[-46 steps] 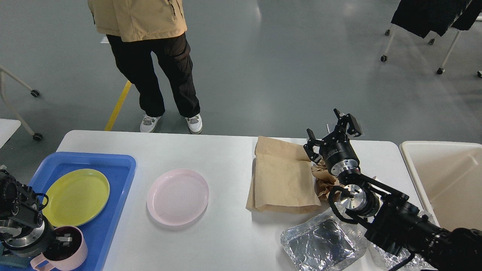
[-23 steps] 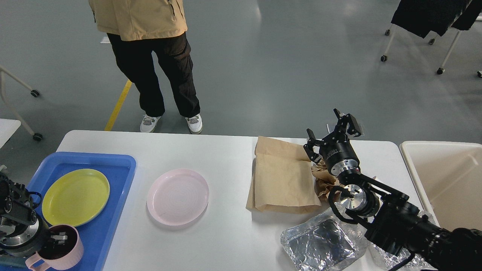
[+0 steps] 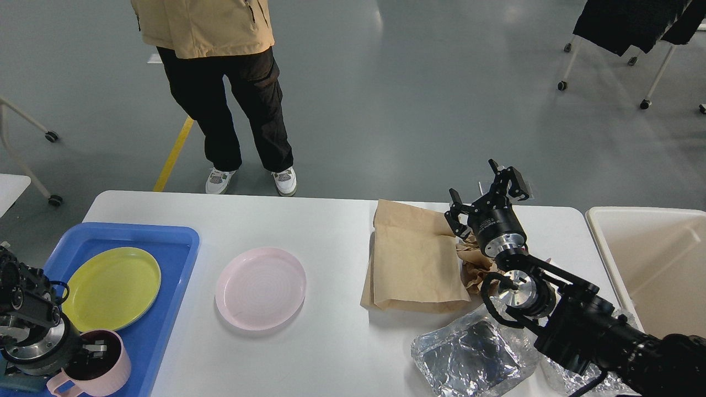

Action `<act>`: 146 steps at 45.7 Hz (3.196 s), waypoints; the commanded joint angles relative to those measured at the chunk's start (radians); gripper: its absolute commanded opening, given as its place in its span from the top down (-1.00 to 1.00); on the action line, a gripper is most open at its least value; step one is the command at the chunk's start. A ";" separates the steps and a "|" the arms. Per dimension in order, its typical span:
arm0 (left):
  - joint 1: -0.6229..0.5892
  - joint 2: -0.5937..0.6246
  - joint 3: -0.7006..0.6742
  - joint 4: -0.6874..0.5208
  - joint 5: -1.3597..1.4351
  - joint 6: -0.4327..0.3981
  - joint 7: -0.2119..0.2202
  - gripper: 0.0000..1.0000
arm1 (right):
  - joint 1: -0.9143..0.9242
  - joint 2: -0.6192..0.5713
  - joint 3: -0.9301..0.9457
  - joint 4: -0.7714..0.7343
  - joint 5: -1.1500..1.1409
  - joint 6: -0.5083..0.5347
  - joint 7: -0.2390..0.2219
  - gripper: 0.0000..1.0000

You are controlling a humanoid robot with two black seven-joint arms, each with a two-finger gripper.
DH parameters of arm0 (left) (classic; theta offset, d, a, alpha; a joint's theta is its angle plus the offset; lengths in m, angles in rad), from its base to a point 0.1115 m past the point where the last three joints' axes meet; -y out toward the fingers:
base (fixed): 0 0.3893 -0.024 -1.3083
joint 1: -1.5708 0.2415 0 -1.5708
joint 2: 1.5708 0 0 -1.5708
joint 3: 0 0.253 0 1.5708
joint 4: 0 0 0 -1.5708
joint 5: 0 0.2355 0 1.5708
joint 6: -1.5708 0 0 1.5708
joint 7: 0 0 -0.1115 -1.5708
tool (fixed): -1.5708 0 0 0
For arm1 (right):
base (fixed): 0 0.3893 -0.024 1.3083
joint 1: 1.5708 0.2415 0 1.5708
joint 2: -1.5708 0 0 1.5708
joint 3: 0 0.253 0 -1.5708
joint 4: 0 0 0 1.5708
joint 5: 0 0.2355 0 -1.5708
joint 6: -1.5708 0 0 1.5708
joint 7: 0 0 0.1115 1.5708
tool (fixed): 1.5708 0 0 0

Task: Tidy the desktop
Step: 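Lower the pink mug onto the tray and open the left gripper, then raise the left gripper and move it over the yellow plate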

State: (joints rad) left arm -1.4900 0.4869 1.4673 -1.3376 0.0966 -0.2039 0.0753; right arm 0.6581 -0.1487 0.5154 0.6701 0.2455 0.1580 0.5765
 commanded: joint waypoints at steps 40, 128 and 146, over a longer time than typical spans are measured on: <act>-0.059 0.048 0.018 0.006 0.012 -0.084 0.003 -0.94 | 0.000 0.000 0.000 0.000 0.000 0.000 -0.001 -1.00; -0.280 -0.143 -0.048 -0.143 -0.538 0.070 -0.011 -0.85 | -0.002 0.000 0.000 0.000 0.000 0.000 0.000 -1.00; -0.302 -0.123 -0.047 -0.118 -0.526 -0.026 -0.006 -0.94 | 0.000 0.000 0.000 -0.001 0.000 0.000 0.000 -1.00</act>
State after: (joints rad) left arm -1.7825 0.3625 1.4248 -1.4700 -0.4320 -0.2219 0.0694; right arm 0.6576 -0.1488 0.5154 0.6688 0.2454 0.1580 0.5765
